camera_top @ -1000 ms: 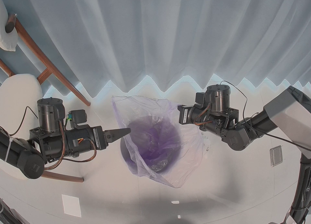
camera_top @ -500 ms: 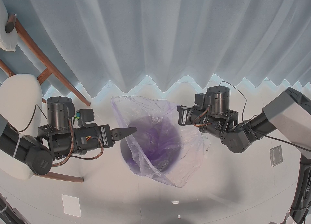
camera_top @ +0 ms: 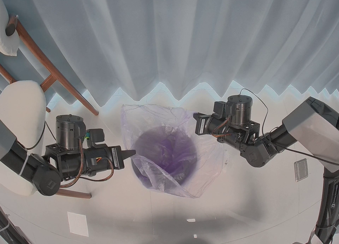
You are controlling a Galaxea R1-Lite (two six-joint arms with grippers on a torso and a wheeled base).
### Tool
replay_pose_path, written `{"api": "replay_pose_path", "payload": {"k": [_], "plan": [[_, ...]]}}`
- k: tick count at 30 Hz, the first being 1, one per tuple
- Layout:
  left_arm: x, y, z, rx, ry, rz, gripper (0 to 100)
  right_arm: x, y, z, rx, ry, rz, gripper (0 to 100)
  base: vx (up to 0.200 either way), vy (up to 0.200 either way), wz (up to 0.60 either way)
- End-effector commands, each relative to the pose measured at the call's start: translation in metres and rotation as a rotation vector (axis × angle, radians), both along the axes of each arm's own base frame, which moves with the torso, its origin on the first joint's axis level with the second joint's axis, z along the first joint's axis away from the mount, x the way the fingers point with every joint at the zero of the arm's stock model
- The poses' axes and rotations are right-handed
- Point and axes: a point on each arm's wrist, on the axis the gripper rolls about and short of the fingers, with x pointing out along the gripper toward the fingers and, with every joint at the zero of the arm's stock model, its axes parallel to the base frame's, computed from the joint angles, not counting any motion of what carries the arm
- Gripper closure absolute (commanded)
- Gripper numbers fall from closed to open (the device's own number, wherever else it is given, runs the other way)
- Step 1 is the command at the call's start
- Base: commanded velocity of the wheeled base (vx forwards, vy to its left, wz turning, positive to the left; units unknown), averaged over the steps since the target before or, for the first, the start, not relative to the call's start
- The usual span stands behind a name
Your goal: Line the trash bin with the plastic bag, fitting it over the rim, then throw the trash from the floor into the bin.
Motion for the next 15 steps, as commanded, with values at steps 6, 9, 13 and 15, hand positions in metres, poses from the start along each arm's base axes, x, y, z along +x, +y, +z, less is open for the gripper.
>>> {"api": "replay_pose_path", "payload": {"k": [6,9,13,15], "plan": [[-0.002,0.017,-0.001,-0.041,0.024,0.006,100,0.026,-0.016,-0.013,0.022,-0.019,-0.041,100,0.0,0.0,0.0],[0.009,0.019,0.009,-0.095,0.008,0.043,100,0.033,-0.015,-0.008,0.045,-0.041,-0.045,100,0.0,0.0,0.0],[0.046,0.013,0.028,-0.269,-0.009,0.12,100,0.049,-0.012,0.003,0.105,-0.083,-0.057,100,0.0,0.0,0.0],[0.055,0.011,0.028,-0.285,-0.029,0.121,100,0.055,-0.013,0.003,0.108,-0.09,-0.061,100,0.0,0.0,0.0]]}}
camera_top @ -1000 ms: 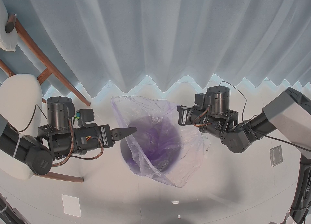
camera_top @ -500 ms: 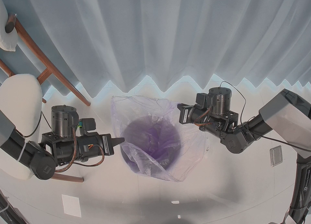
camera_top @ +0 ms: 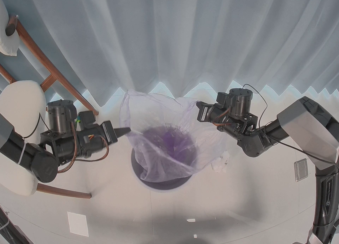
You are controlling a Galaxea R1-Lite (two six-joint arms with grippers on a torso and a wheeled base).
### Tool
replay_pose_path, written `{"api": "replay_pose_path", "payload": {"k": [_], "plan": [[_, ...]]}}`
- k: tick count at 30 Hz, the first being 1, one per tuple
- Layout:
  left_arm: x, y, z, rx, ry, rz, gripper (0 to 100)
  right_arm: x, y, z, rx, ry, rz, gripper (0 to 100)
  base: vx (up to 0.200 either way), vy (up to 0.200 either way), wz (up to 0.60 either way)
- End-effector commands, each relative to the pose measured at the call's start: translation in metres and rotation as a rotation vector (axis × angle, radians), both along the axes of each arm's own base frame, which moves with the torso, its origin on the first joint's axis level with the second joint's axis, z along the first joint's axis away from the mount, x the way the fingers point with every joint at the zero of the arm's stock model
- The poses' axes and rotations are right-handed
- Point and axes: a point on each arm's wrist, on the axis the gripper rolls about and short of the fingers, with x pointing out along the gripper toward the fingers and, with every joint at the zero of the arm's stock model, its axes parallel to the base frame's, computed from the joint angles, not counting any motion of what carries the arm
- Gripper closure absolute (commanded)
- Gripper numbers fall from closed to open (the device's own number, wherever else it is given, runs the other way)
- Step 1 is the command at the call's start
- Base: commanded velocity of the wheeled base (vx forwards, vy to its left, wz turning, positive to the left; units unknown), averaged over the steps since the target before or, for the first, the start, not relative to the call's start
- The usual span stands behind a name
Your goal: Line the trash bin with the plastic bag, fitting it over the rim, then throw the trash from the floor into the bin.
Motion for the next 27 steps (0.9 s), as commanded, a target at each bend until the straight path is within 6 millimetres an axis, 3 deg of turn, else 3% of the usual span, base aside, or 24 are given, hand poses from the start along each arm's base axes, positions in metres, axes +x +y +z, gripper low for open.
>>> {"api": "replay_pose_path", "payload": {"k": [1,8,16,27], "plan": [[0.035,-0.006,-0.001,-0.064,-0.034,0.032,100,0.022,-0.001,-0.003,0.029,-0.02,-0.018,100,0.0,0.0,0.0],[0.053,-0.009,-0.03,-0.044,0.008,0.04,100,0.039,-0.006,-0.017,0.016,0.018,-0.042,100,0.0,0.0,0.0],[0.06,0.004,-0.04,-0.035,0.033,0.079,100,0.056,-0.009,-0.045,-0.001,0.041,-0.058,100,0.0,0.0,0.0],[0.044,0.016,-0.055,-0.016,0.108,0.102,100,0.056,-0.012,-0.054,-0.005,0.066,-0.064,100,0.0,0.0,0.0]]}}
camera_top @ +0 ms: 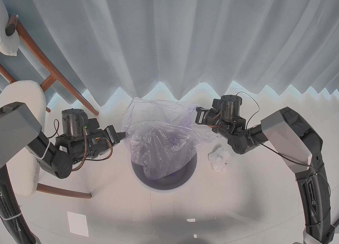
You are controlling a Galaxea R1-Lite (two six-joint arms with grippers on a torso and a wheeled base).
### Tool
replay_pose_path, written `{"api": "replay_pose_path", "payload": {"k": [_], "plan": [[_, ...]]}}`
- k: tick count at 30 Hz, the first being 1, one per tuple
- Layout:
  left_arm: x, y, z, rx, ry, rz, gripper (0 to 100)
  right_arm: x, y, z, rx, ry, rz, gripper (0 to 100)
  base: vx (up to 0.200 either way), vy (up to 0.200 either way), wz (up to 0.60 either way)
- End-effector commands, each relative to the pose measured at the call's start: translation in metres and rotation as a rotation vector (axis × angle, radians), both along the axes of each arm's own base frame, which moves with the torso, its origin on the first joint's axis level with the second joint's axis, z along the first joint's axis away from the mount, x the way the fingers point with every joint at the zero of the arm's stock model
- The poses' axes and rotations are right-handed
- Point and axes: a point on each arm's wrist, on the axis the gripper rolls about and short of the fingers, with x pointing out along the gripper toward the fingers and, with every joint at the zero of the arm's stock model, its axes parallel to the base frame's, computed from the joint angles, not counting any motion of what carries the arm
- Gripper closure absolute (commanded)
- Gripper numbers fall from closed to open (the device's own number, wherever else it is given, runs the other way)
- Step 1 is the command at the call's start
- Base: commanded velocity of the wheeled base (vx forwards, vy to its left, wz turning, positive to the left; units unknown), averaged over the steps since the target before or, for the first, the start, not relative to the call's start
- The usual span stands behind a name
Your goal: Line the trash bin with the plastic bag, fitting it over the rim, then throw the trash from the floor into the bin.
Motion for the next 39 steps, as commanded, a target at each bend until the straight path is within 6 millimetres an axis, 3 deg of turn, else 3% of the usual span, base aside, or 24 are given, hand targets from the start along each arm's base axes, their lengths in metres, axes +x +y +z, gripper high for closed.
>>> {"api": "replay_pose_path", "payload": {"k": [1,13,14,16,19,20,22,24,30,39], "plan": [[-0.011,0.002,-0.006,0.007,0.036,-0.001,100,-0.002,-0.002,-0.008,-0.006,0.025,-0.003,100,0.0,0.0,0.0],[-0.034,0.011,-0.027,0.022,0.132,0.003,100,-0.001,-0.024,-0.013,-0.011,0.043,-0.046,100,0.0,0.0,0.0],[-0.033,0.011,-0.025,0.019,0.117,0.003,100,0.0,-0.027,-0.011,-0.008,0.036,-0.049,0,0.0,0.0,0.0],[-0.031,0.009,-0.021,0.014,0.088,-0.002,100,-0.001,-0.028,0.001,0.007,0.002,-0.05,0,0.0,0.0,0.0],[-0.03,0.005,-0.014,0.006,0.049,-0.013,100,-0.009,-0.029,0.039,0.078,-0.047,-0.039,0,0.0,0.0,0.0],[-0.03,0.005,-0.014,0.006,0.049,-0.013,100,-0.009,-0.029,0.039,0.078,-0.047,-0.039,0,0.0,0.0,0.0],[-0.032,0.003,-0.004,-0.001,0.013,-0.021,100,-0.023,-0.03,0.063,0.141,-0.037,-0.004,0,0.0,0.0,0.0],[-0.033,0.003,0.001,-0.005,-0.005,-0.024,100,-0.036,-0.033,0.074,0.151,-0.008,0.012,0,0.0,0.0,0.0],[-0.042,-0.005,0.014,-0.011,-0.045,-0.053,100,-0.064,-0.053,0.087,0.159,0.064,0.047,0,0.0,0.0,0.0],[-0.05,-0.014,0.01,0.105,-0.115,-0.124,100,-0.076,-0.094,0.089,0.232,0.135,-0.057,0,0.0,0.0,0.0]]}}
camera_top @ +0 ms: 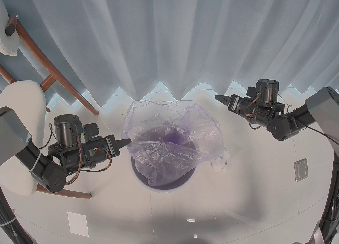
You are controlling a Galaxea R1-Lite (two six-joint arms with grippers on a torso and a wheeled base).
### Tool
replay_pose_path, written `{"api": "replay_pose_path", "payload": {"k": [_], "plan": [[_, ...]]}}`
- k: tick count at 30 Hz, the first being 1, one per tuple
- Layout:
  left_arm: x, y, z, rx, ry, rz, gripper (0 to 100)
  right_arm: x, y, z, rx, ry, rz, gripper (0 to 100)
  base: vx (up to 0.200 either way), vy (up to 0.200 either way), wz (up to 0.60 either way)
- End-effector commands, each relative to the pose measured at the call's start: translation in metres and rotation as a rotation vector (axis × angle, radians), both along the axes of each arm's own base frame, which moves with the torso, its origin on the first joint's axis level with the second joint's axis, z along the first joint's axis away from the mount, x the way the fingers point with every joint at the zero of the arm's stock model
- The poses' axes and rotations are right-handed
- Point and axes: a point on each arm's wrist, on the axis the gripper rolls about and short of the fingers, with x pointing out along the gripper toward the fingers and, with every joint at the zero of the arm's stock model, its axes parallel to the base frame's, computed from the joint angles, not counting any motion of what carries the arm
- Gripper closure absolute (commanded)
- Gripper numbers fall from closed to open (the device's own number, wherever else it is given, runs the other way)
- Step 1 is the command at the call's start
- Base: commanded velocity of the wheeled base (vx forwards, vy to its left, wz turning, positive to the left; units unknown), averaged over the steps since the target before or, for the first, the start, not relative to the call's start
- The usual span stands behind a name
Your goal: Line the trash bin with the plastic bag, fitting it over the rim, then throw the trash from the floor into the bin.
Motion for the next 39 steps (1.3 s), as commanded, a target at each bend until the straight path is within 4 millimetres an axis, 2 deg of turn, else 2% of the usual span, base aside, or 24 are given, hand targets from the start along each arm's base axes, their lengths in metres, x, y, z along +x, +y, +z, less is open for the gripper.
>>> {"api": "replay_pose_path", "payload": {"k": [1,5,6,7,8,9,12,14,17,23,28,31,39], "plan": [[-0.008,-0.005,0.0,0.045,-0.028,-0.039,100,-0.018,-0.022,0.019,0.061,0.036,-0.057,0,0.0,0.0,0.0],[-0.011,-0.008,-0.002,0.074,-0.045,-0.058,100,-0.055,-0.026,0.02,0.111,0.207,-0.053,0,0.0,0.0,0.0],[-0.011,-0.008,-0.002,0.077,-0.045,-0.059,100,-0.058,-0.026,0.02,0.114,0.222,-0.049,0,0.0,0.0,0.0],[-0.011,-0.008,-0.003,0.084,-0.05,-0.06,100,-0.073,-0.024,0.016,0.123,0.289,-0.039,0,0.0,0.0,0.0],[-0.011,-0.008,-0.003,0.084,-0.05,-0.06,100,-0.073,-0.024,0.016,0.123,0.289,-0.039,0,0.0,0.0,0.0],[-0.012,-0.008,-0.002,0.089,-0.054,-0.064,100,-0.105,-0.013,0.007,0.13,0.411,0.006,0,0.0,0.0,0.0],[-0.013,-0.008,-0.004,0.092,-0.047,-0.064,100,-0.129,-0.009,-0.007,0.131,0.49,0.014,0,0.0,0.0,0.0],[-0.014,-0.008,-0.004,0.093,-0.046,-0.065,100,-0.137,-0.004,-0.018,0.126,0.532,0.022,0,0.0,0.0,0.0],[-0.014,-0.008,-0.004,0.092,-0.047,-0.064,100,-0.14,0.001,-0.022,0.144,0.55,0.022,0,0.0,0.0,0.0],[-0.016,-0.006,-0.005,0.096,-0.042,-0.061,100,-0.135,0.029,-0.02,0.294,0.536,0.015,0,0.0,0.0,0.0],[-0.016,-0.006,-0.005,0.096,-0.041,-0.062,100,-0.131,0.049,-0.032,0.303,0.537,-0.035,0,0.0,0.0,0.0],[-0.016,-0.006,-0.005,0.096,-0.041,-0.062,100,-0.131,0.058,-0.033,0.317,0.538,-0.027,0,0.0,0.0,0.0],[-0.016,-0.006,-0.005,0.098,-0.04,-0.061,100,-0.131,0.071,-0.029,0.386,0.545,-0.028,0,0.0,0.0,0.0]]}}
